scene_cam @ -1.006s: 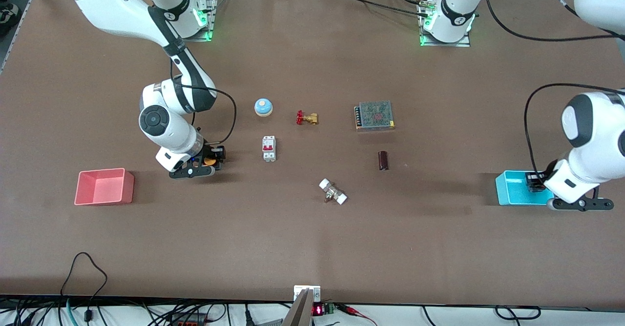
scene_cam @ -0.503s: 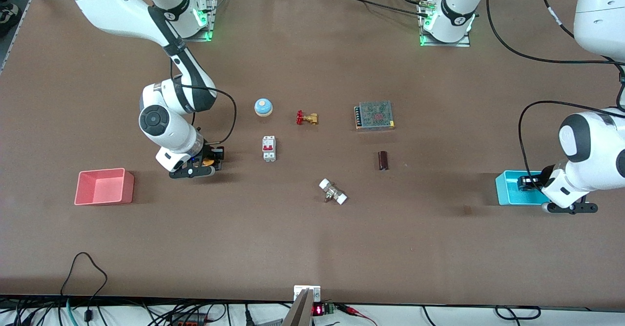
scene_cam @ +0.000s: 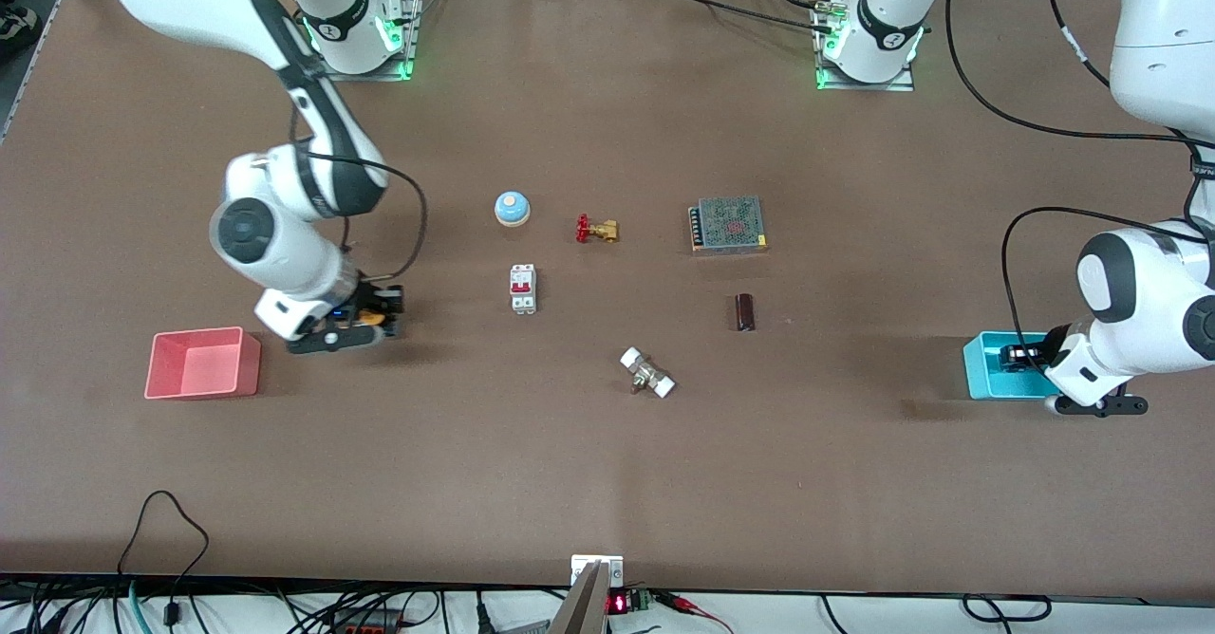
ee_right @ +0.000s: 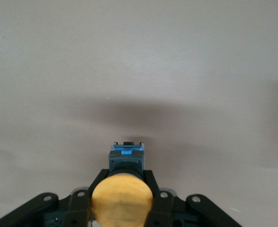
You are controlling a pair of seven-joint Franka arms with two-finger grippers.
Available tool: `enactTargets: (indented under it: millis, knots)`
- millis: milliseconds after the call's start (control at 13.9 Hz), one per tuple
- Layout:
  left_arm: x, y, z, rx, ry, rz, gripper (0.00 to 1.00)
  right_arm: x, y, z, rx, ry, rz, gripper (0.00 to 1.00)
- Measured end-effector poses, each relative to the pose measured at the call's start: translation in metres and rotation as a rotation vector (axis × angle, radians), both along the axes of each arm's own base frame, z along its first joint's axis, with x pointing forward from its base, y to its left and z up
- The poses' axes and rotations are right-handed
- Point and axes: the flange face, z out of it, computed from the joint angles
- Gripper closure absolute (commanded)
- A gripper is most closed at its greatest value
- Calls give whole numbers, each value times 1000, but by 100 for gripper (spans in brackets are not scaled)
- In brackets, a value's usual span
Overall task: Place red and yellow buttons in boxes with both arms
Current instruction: 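Lower the red button into the cyan box while the right gripper carries yellow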
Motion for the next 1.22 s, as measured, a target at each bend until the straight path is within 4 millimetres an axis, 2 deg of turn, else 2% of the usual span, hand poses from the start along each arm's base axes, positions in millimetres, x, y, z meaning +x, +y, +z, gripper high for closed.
enactTargets:
  millis: [144, 287, 359, 431, 503, 575, 862, 1078, 1222]
  knots:
    - [0, 1, -6, 0, -7, -8, 72, 10, -59, 46, -7, -25, 28, 73]
    - [2, 3, -6, 1, -19, -17, 68, 16, -119, 73, -14, -66, 54, 73]
    - [1, 3, -8, 0, -18, -19, 61, 19, -140, 79, -18, -79, 60, 73]
    - [1, 4, -10, -1, -17, -21, 37, 20, -156, 81, -20, -84, 58, 73]
    - [1, 4, -13, -1, -15, -22, 17, 20, -167, 78, -21, -81, 55, 73]
    - [1, 4, -14, -2, -14, -23, 9, 20, -174, 73, -21, -78, 47, 73]
    - [5, 2, -6, -1, -30, -27, 1, 29, -204, 40, -27, -101, 53, 73]
    - [10, 1, 20, 2, -40, -28, 2, 33, -232, 20, -48, -130, 93, 73]
    - [11, -4, 48, -2, -34, -34, 2, 32, -246, 10, -54, -134, 101, 73]
